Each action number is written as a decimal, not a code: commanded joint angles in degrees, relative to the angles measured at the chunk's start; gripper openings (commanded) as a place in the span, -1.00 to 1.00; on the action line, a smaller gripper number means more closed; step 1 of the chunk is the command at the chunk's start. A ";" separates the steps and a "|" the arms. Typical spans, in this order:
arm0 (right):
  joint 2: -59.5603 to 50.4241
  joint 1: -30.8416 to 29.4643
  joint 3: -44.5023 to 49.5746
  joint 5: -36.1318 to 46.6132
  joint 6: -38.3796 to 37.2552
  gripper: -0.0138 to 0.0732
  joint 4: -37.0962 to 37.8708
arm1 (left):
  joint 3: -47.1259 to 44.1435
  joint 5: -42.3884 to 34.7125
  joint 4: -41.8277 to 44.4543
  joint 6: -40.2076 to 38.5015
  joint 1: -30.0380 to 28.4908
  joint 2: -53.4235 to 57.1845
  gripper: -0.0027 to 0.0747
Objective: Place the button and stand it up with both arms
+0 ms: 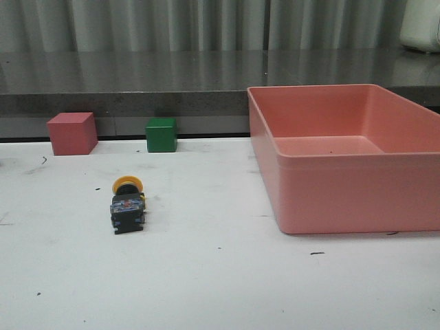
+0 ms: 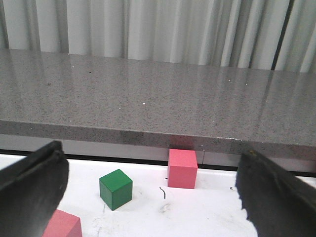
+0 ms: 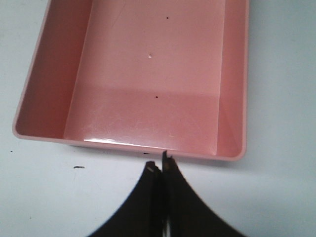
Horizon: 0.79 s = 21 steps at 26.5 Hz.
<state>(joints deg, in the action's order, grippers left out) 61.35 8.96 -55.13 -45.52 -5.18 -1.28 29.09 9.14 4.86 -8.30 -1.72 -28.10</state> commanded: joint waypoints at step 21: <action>-46.58 -0.18 36.30 29.93 0.81 -0.84 1.28 | 4.12 -4.58 -1.06 -0.44 0.74 -6.53 0.78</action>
<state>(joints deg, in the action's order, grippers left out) 14.40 8.96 -17.22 -20.58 -5.07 -0.56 29.79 9.03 4.43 -8.30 -1.72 -30.91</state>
